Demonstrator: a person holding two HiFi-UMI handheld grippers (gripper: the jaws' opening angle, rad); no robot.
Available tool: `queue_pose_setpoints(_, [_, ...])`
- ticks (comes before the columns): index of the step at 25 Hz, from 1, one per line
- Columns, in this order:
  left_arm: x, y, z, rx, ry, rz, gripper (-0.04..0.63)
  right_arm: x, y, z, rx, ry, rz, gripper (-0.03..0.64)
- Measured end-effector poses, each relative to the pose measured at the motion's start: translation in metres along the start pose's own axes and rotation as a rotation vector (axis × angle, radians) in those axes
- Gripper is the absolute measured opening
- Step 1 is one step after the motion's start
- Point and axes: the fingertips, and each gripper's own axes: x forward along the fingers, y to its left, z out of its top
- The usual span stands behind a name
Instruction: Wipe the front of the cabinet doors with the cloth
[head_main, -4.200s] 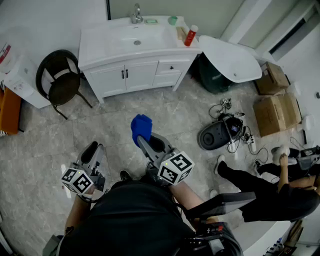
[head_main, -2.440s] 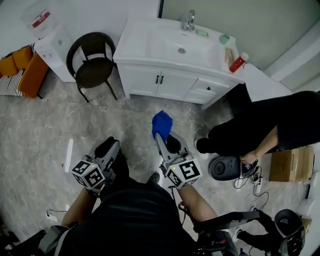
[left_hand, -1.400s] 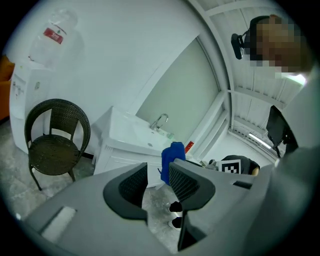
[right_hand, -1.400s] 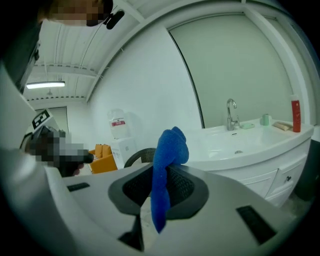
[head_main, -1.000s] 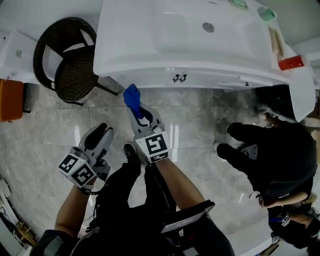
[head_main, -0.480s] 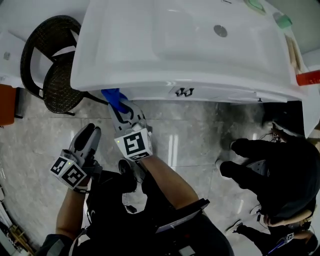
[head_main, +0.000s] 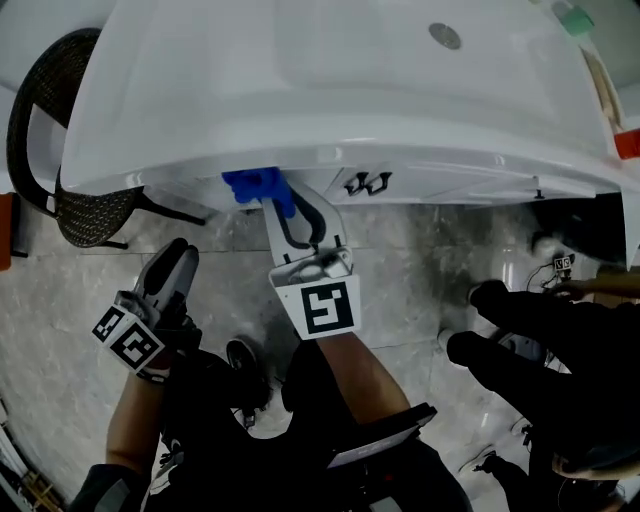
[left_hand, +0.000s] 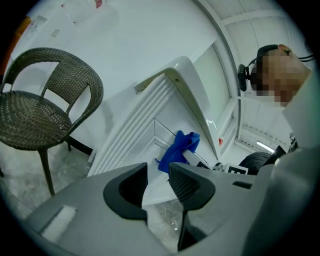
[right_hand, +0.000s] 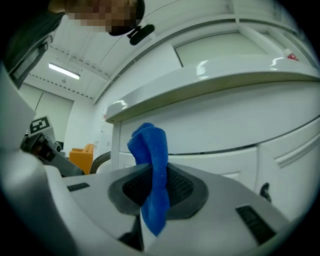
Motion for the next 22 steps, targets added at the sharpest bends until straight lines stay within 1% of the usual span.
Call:
queue_pose_setpoints(4, [0.011, 0.004, -0.015, -0.048, 0.000, -0.058, 0.132, -0.039, -0.074, -0.003, -0.083, -0.039, -0.154, 0.060])
queue_pose_setpoints(8, [0.019, 0.011, -0.030, -0.043, -0.007, -0.098, 0.132, -0.083, -0.136, -0.002, -0.057, -0.106, -0.342, 0.059])
queue_pose_setpoints(10, [0.024, 0.018, -0.039, -0.050, -0.017, -0.107, 0.132, -0.098, -0.143, 0.002, -0.062, -0.155, -0.398, 0.058])
queue_pose_setpoints(12, [0.025, 0.022, -0.044, -0.055, -0.033, -0.114, 0.132, -0.106, -0.133, 0.005, -0.108, -0.180, -0.418, 0.058])
queue_pose_setpoints(15, [0.025, 0.028, -0.046, -0.053, -0.062, -0.123, 0.132, -0.106, -0.115, 0.004, -0.171, -0.169, -0.428, 0.058])
queue_pose_setpoints(17, [0.022, 0.035, -0.048, -0.066, -0.078, -0.121, 0.132, -0.092, -0.103, -0.009, -0.176, -0.128, -0.400, 0.058])
queue_pose_setpoints(19, [0.021, 0.040, -0.051, -0.078, -0.088, -0.122, 0.132, -0.072, -0.084, -0.020, -0.183, -0.100, -0.336, 0.058])
queue_pose_setpoints(20, [0.022, 0.041, -0.052, -0.082, -0.093, -0.124, 0.132, -0.060, -0.070, -0.023, -0.190, -0.100, -0.288, 0.058])
queue_pose_setpoints(22, [0.020, 0.044, -0.056, -0.092, -0.099, -0.123, 0.132, -0.036, -0.033, -0.029, -0.197, -0.106, -0.161, 0.058])
